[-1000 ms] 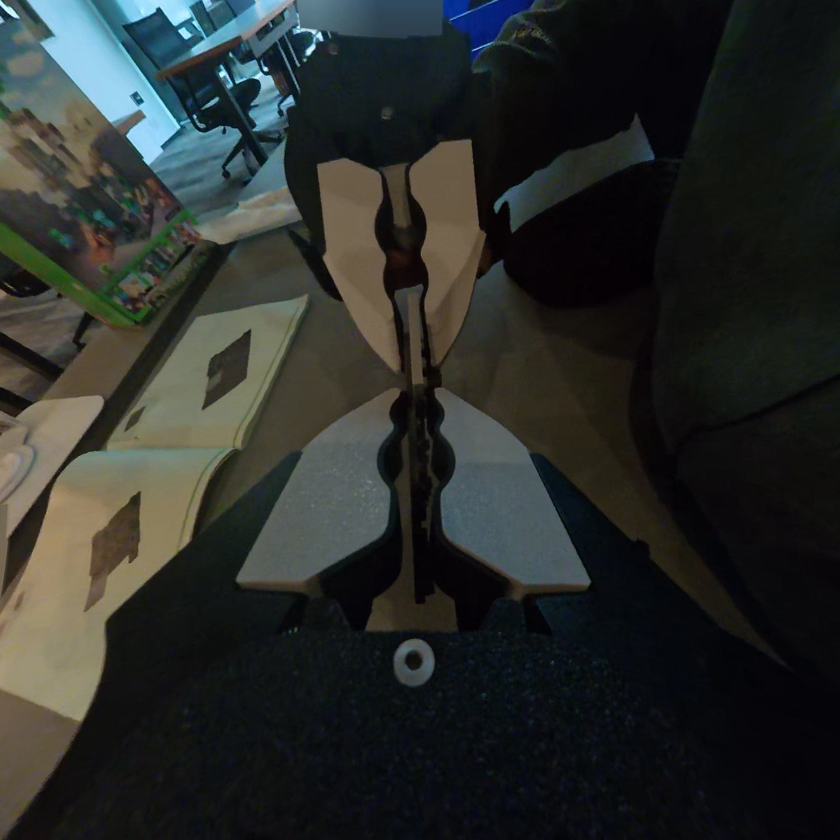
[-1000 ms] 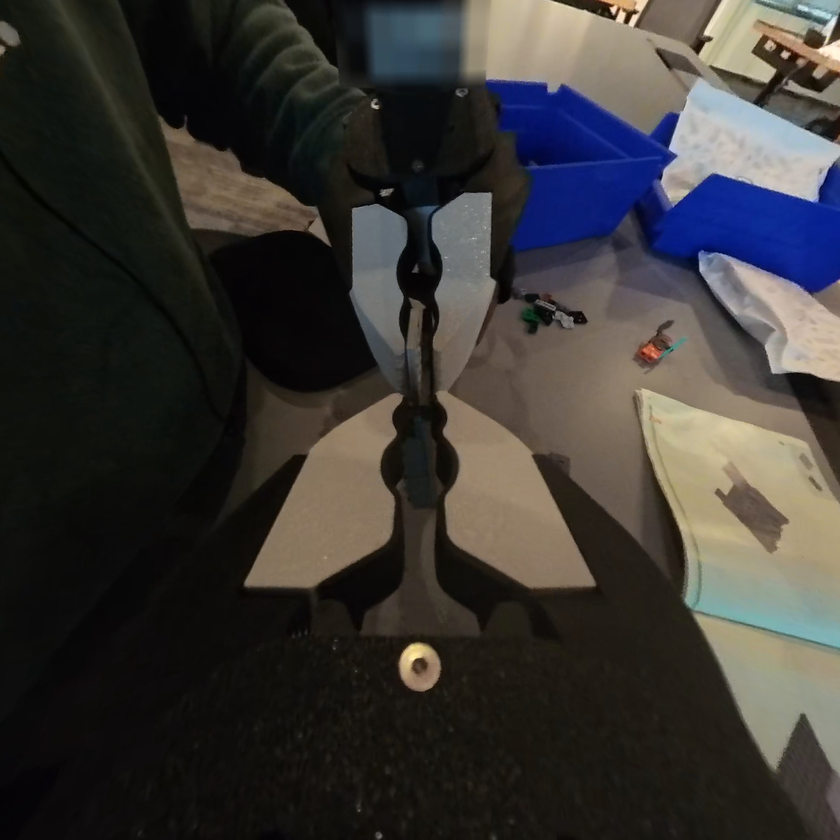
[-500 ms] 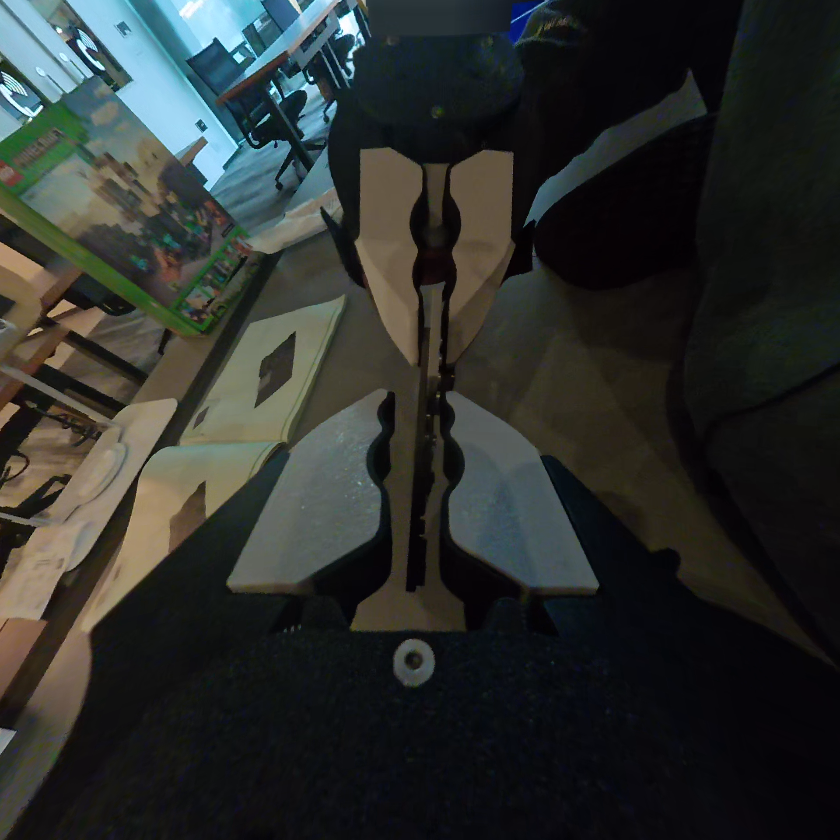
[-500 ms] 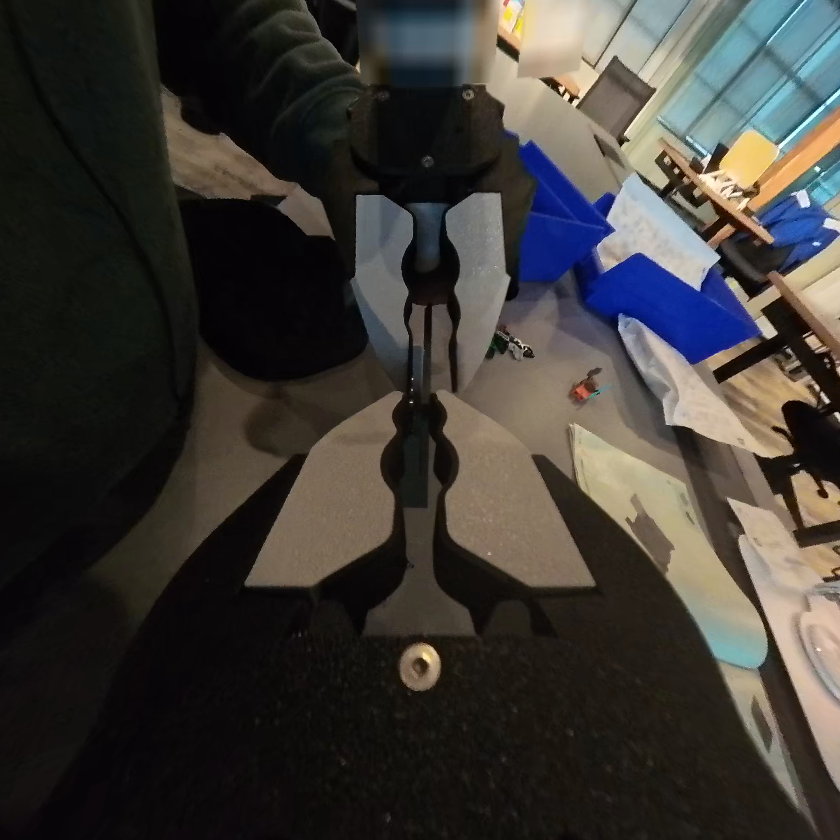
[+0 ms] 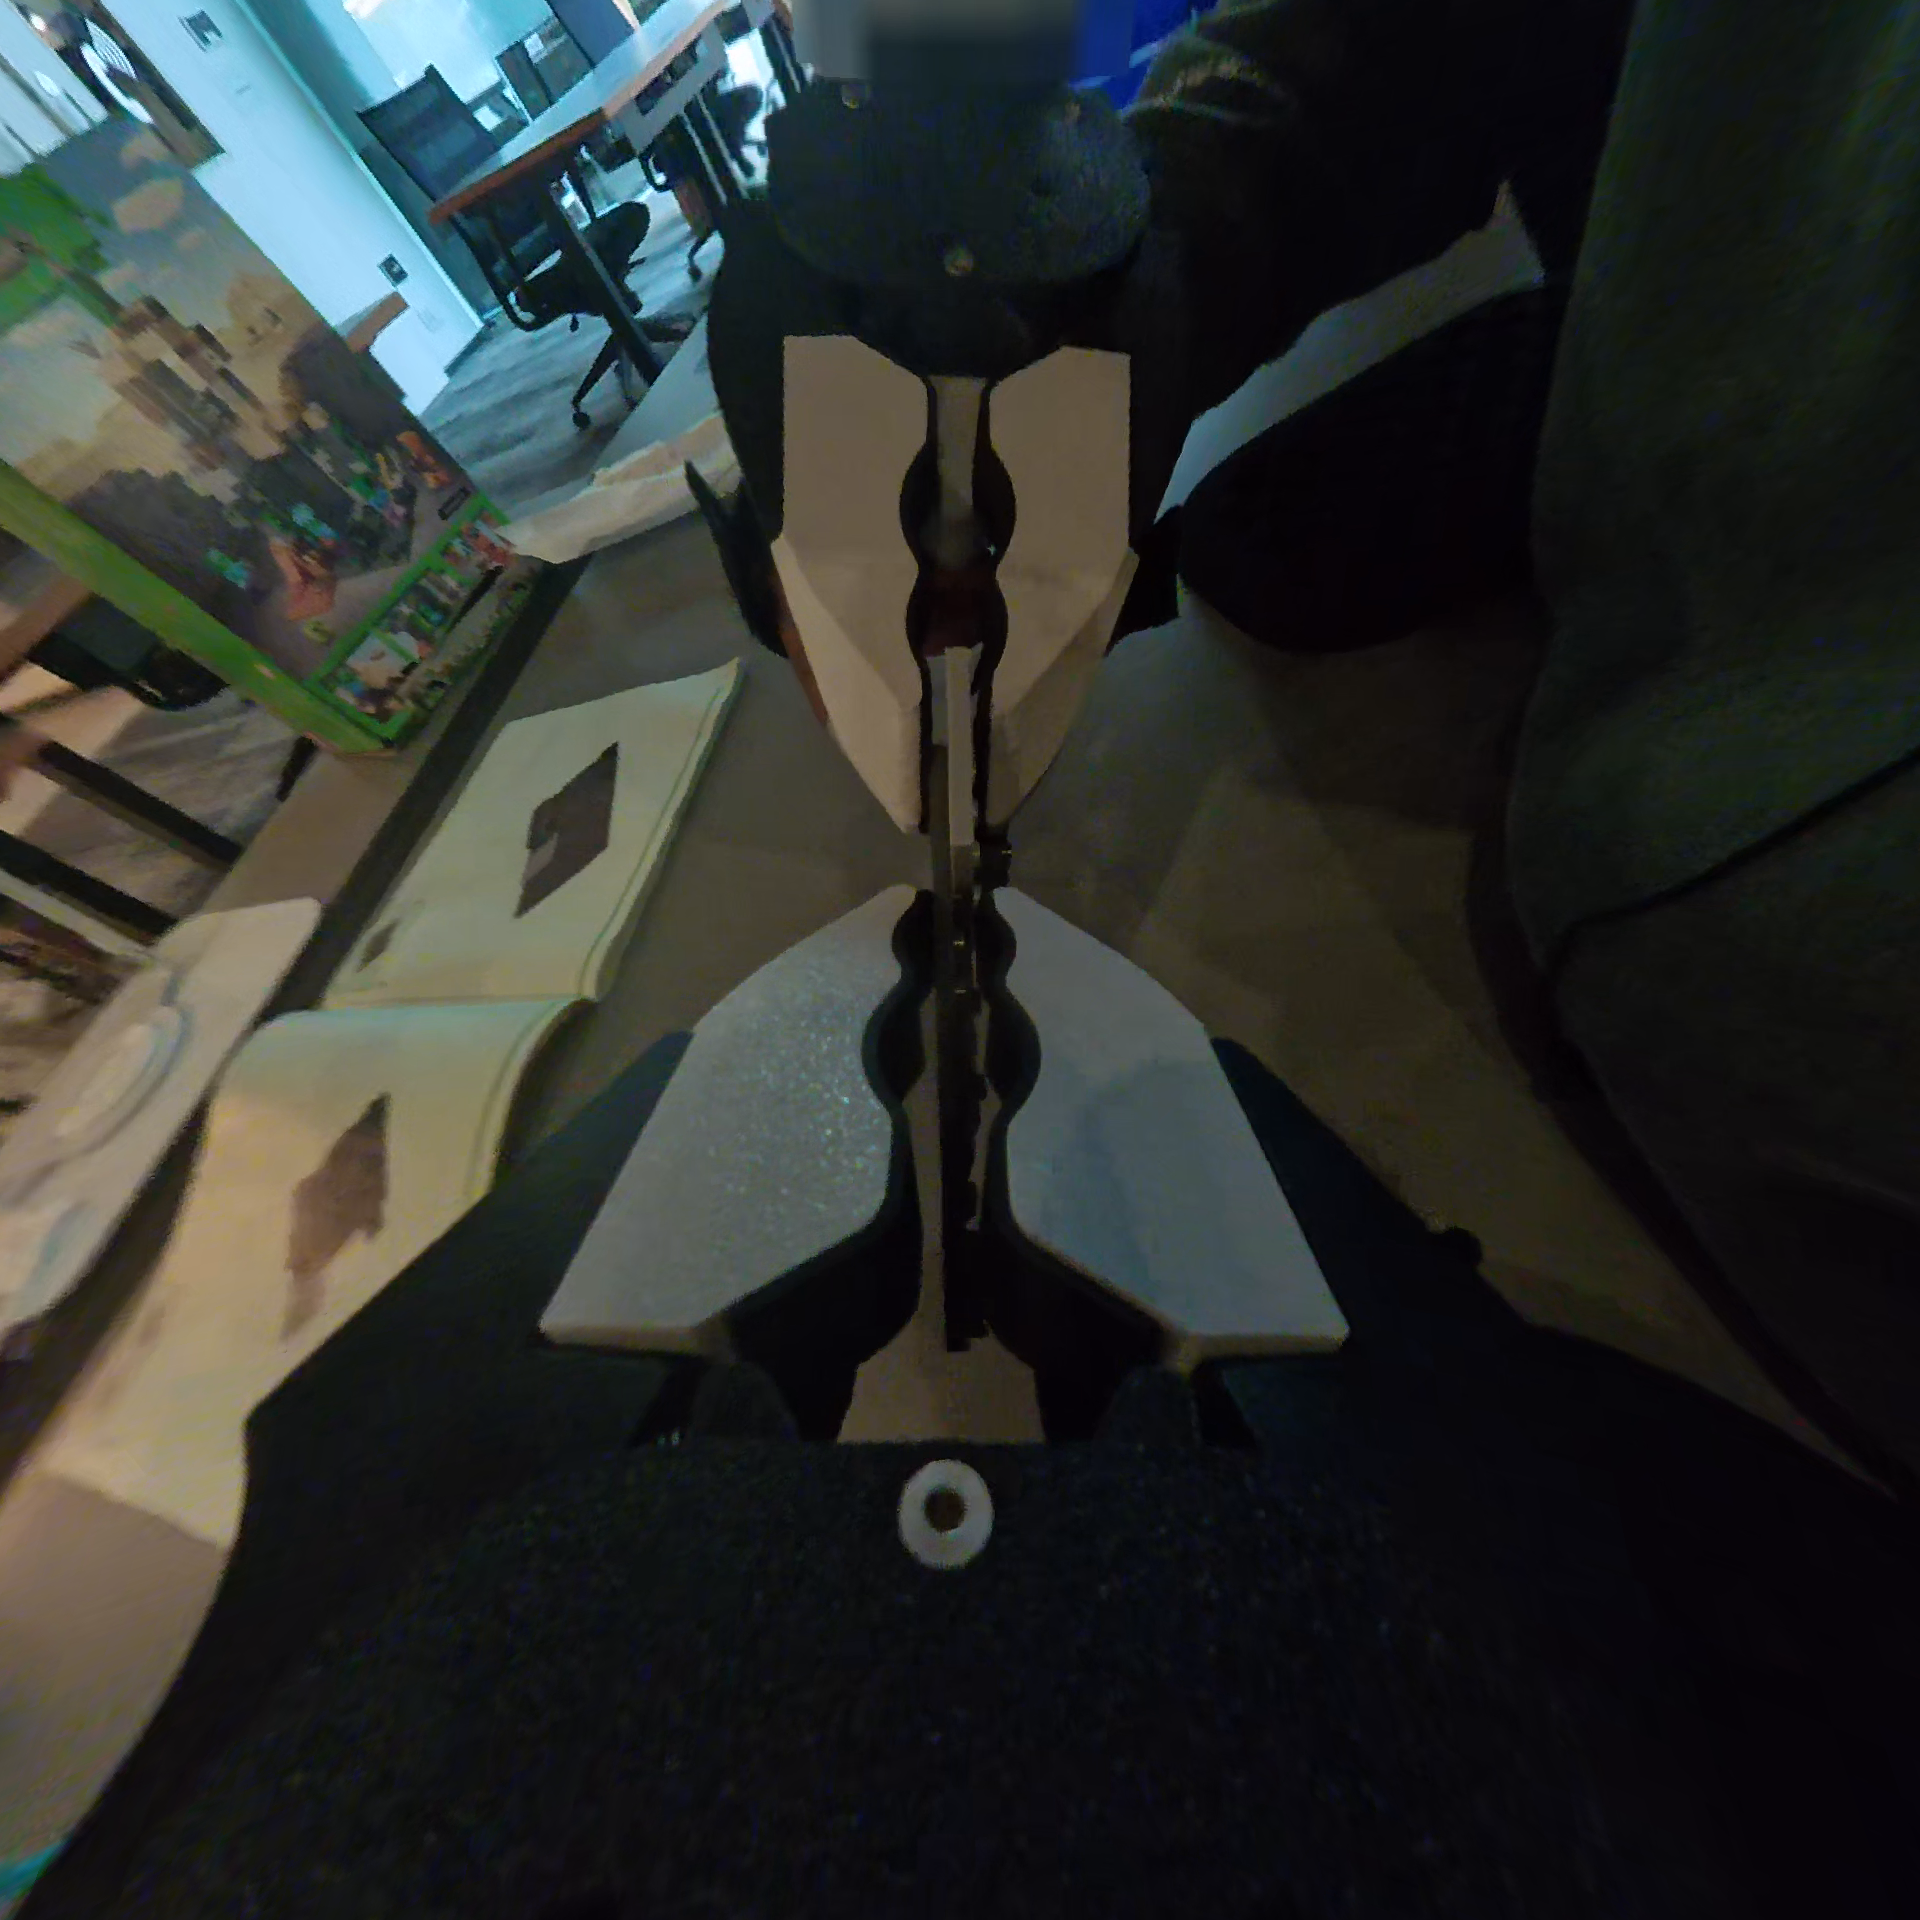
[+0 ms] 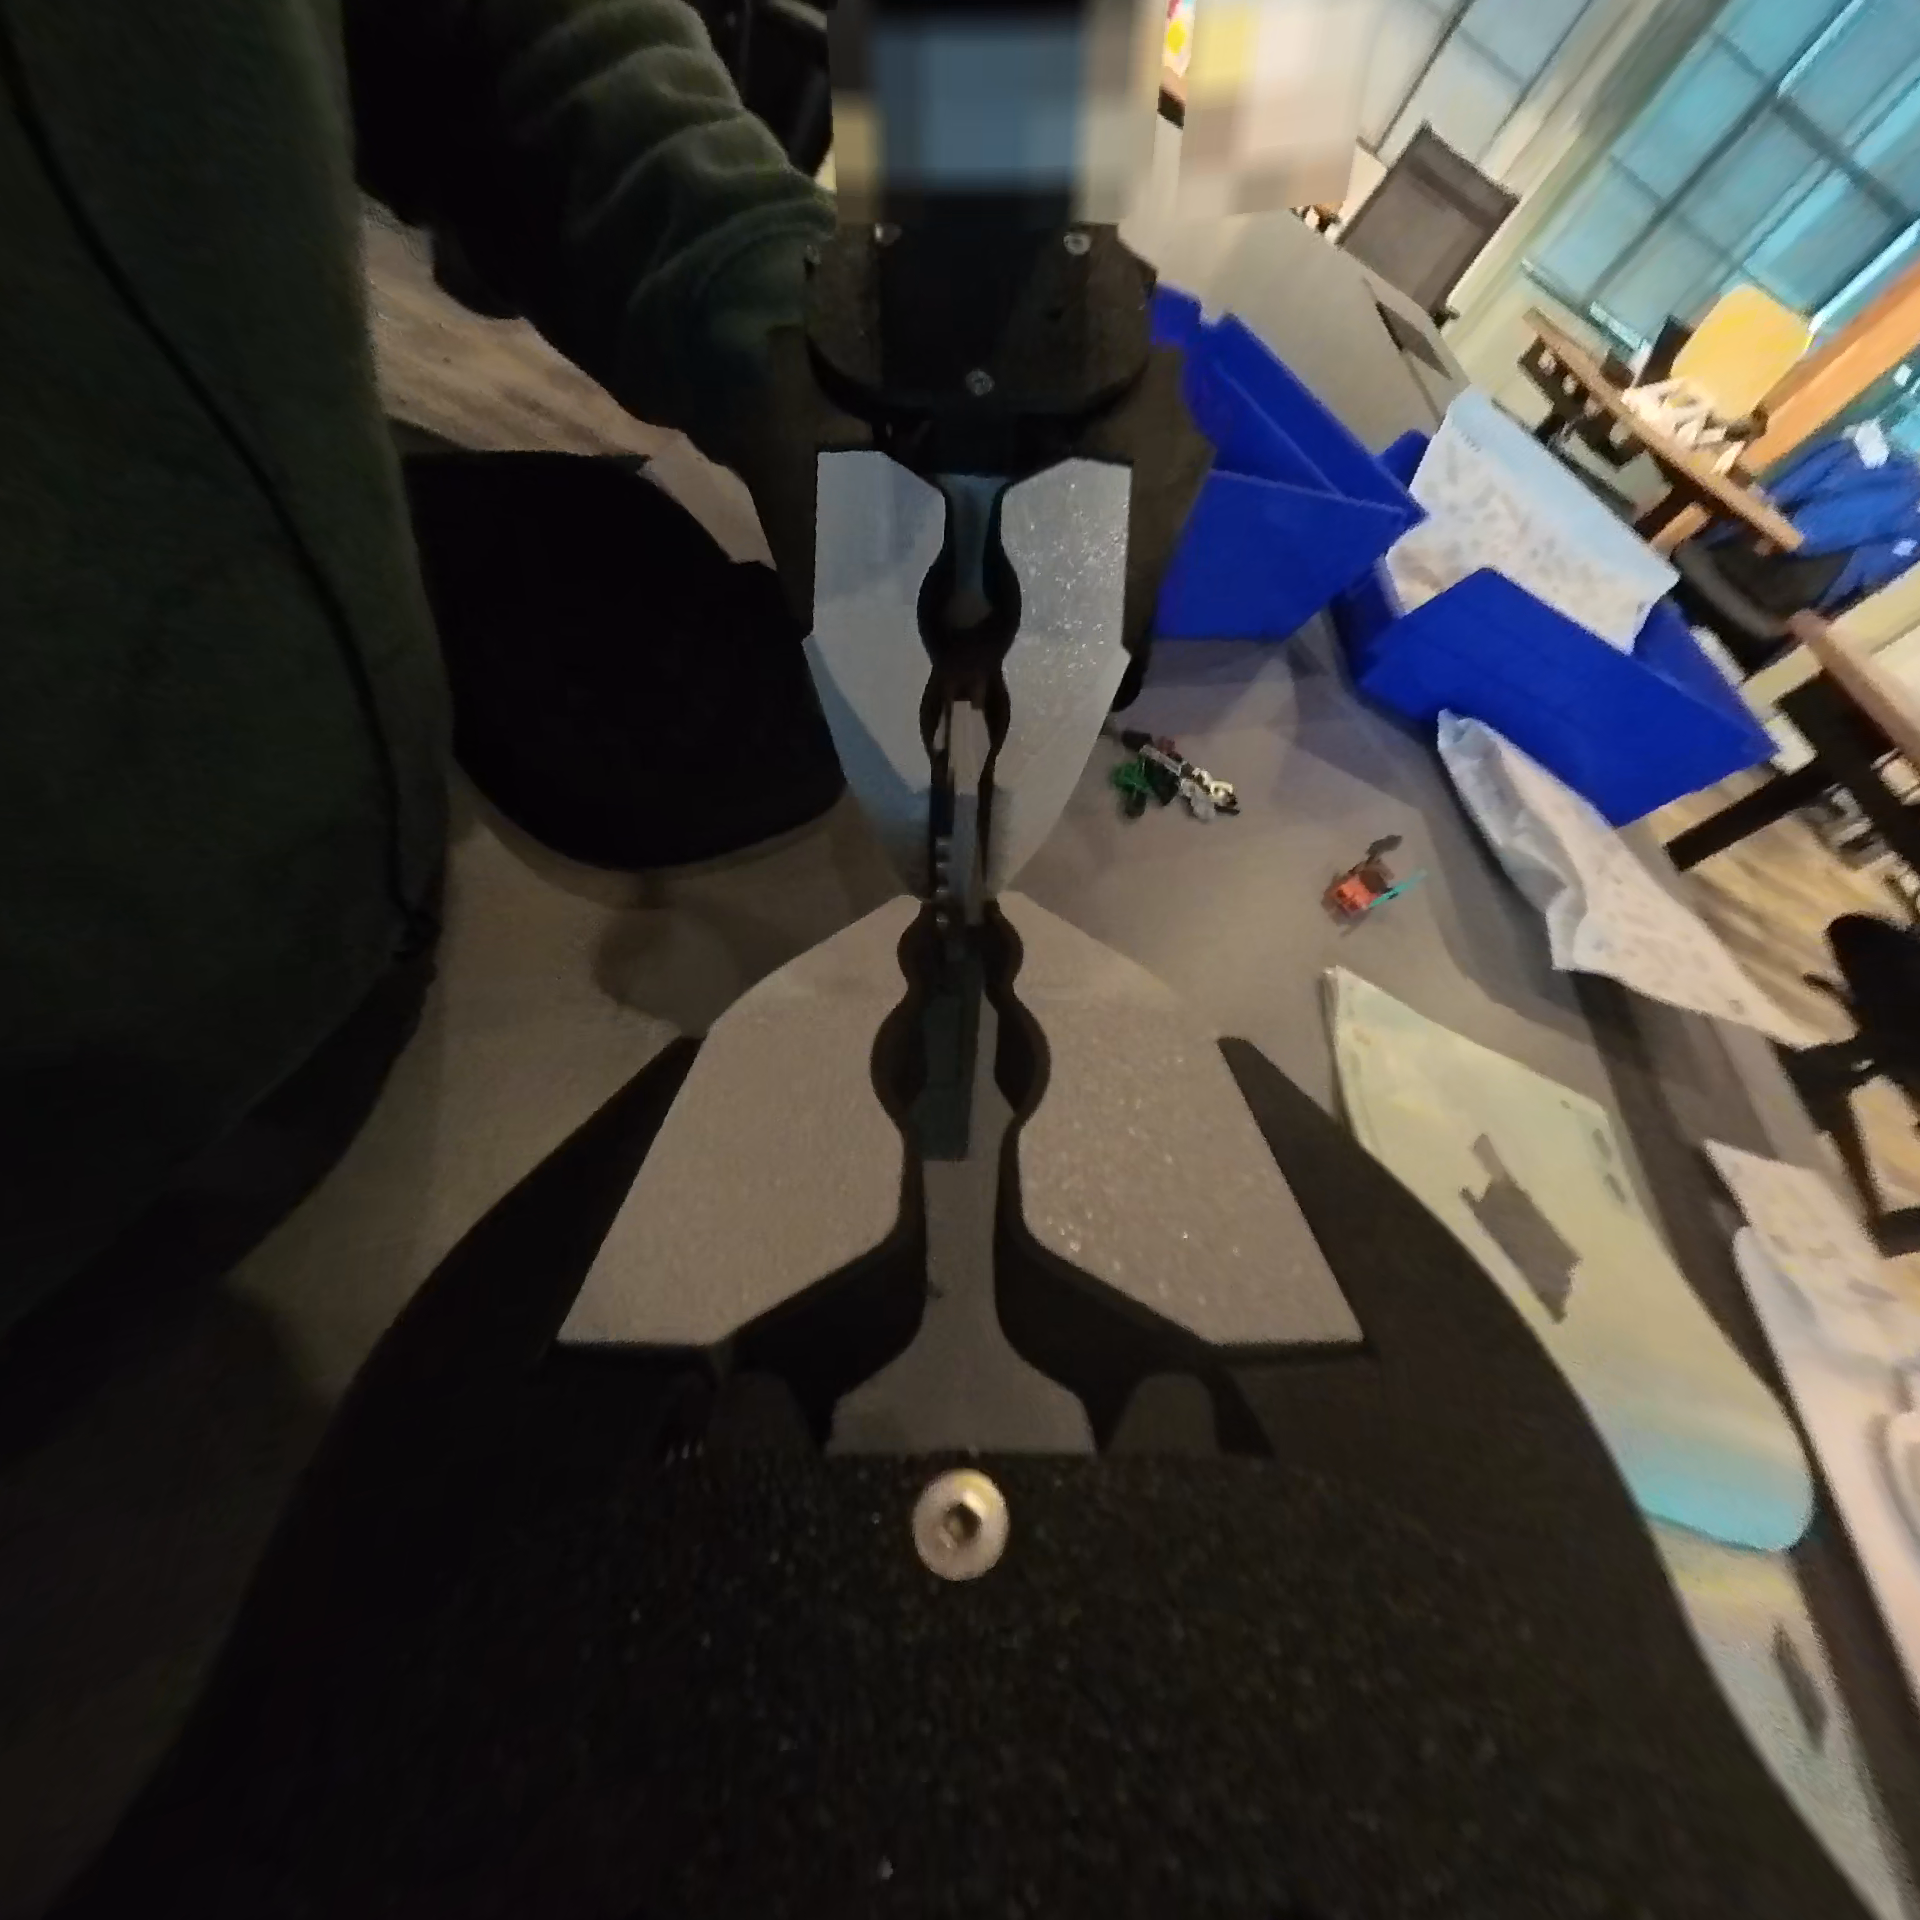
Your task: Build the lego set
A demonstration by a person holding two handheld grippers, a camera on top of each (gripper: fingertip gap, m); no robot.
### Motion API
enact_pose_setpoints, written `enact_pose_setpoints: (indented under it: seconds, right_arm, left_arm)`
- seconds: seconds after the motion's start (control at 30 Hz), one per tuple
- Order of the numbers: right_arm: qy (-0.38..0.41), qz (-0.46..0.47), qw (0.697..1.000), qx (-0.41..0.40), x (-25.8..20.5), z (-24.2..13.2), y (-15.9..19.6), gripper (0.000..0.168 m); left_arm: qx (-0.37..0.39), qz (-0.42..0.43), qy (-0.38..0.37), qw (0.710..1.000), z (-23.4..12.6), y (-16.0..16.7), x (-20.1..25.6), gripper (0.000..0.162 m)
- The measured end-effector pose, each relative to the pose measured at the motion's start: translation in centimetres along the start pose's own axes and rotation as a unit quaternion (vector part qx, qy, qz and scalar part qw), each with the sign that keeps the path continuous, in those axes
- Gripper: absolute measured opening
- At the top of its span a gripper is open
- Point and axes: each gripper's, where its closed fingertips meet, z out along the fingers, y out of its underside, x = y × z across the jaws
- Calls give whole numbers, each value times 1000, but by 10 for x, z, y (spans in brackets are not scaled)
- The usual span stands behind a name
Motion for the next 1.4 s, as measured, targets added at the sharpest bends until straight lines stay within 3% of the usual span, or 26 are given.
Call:
enact_pose_setpoints:
  seconds: [0.13,0.27,0.43,0.57,0.7,0.8,0.93,1.1,1.27,1.4]
  right_arm:
    - [-28,69,997,-30,6,3,9,13]
    - [-94,195,975,-43,6,4,17,12]
    - [-196,402,892,-66,8,0,23,7]
    - [-250,543,797,-87,7,-5,26,8]
    - [-306,603,729,-103,8,-17,35,8]
    - [-352,604,707,-107,14,-23,37,8]
    - [-402,554,715,-143,16,-24,34,8]
    - [-425,507,734,-152,32,-28,20,8]
    - [-370,466,798,-94,58,-33,4,24]
    - [-252,451,856,-19,75,-52,6,43]
  left_arm:
    - [22,-95,28,995,4,6,-3,8]
    - [48,-246,83,965,10,6,-2,8]
    - [54,-357,114,926,17,7,-6,8]
    - [35,-342,92,935,16,14,-7,16]
    - [-2,-314,84,946,9,25,4,25]
    - [-3,-355,119,927,8,25,16,23]
    - [0,-436,173,883,15,18,27,17]
    - [67,-538,195,817,19,4,16,5]
    - [105,-532,161,825,19,-6,-2,5]
    - [146,-549,128,813,18,-13,-19,4]
